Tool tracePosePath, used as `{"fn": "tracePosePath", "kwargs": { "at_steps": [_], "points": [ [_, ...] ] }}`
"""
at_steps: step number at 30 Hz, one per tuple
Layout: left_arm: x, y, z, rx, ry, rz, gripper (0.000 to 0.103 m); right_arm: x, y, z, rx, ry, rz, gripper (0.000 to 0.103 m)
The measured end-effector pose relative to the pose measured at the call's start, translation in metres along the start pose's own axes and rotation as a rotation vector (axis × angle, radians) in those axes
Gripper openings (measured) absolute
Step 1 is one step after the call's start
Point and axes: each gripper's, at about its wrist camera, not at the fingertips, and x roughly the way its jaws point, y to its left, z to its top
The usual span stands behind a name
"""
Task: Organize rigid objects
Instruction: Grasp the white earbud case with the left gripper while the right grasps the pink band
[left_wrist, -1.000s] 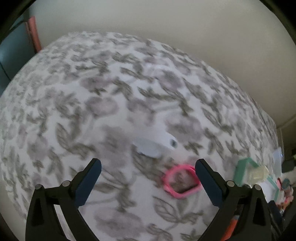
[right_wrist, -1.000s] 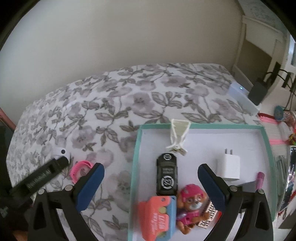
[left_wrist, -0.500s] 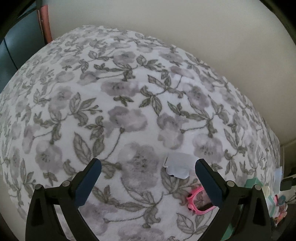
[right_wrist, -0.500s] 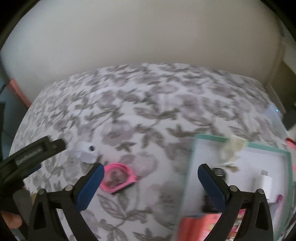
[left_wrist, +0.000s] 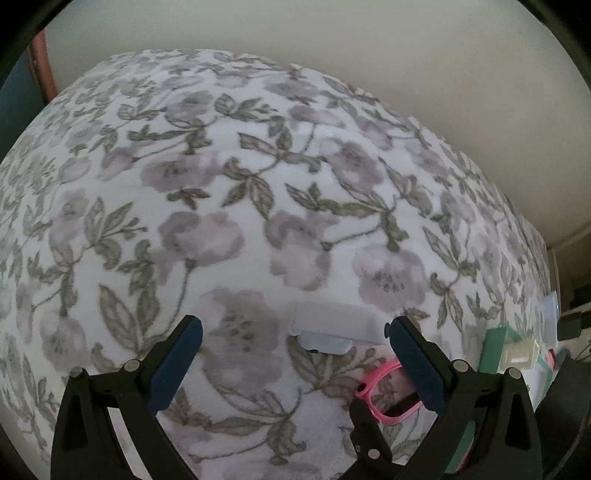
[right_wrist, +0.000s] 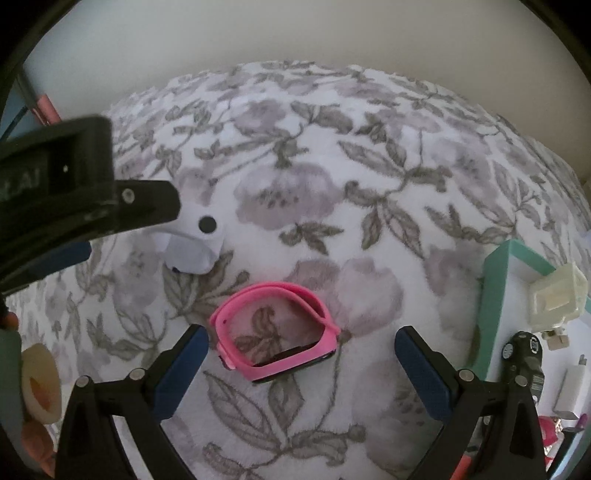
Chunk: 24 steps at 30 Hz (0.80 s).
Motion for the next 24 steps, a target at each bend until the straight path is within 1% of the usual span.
{"fn": "tracePosePath", "kwargs": {
  "at_steps": [4, 11, 13, 16, 21, 23, 24],
  "points": [
    [0.004, -0.005, 0.0, 0.025, 0.006, -0.005, 0.101, 0.003, 0.001, 0.002, -0.013, -0.007, -0.016, 0.102],
    [0.012, -0.008, 0.0, 0.039, 0.029, -0.022, 0.101, 0.005, 0.002, 0.002, -0.013, -0.019, -0.012, 0.102],
    [0.014, -0.008, -0.001, 0.039, 0.034, -0.017, 0.101, 0.004, -0.002, 0.002, -0.003, -0.024, -0.014, 0.099],
    [0.017, -0.007, -0.001, 0.026, 0.036, -0.022, 0.101, -0.003, -0.01, 0.0, 0.02, -0.031, -0.011, 0.091],
    [0.027, -0.007, -0.004, 0.014, 0.06, -0.044, 0.101, -0.012, -0.026, 0.001, 0.06, -0.042, -0.006, 0.073],
    [0.027, -0.009, -0.005, 0.018, 0.061, -0.041, 0.101, -0.014, -0.033, 0.0, 0.077, -0.044, 0.0, 0.069],
    [0.028, -0.009, -0.005, 0.022, 0.062, -0.039, 0.1, -0.015, -0.037, 0.0, 0.088, -0.047, 0.013, 0.069]
  ]
}}
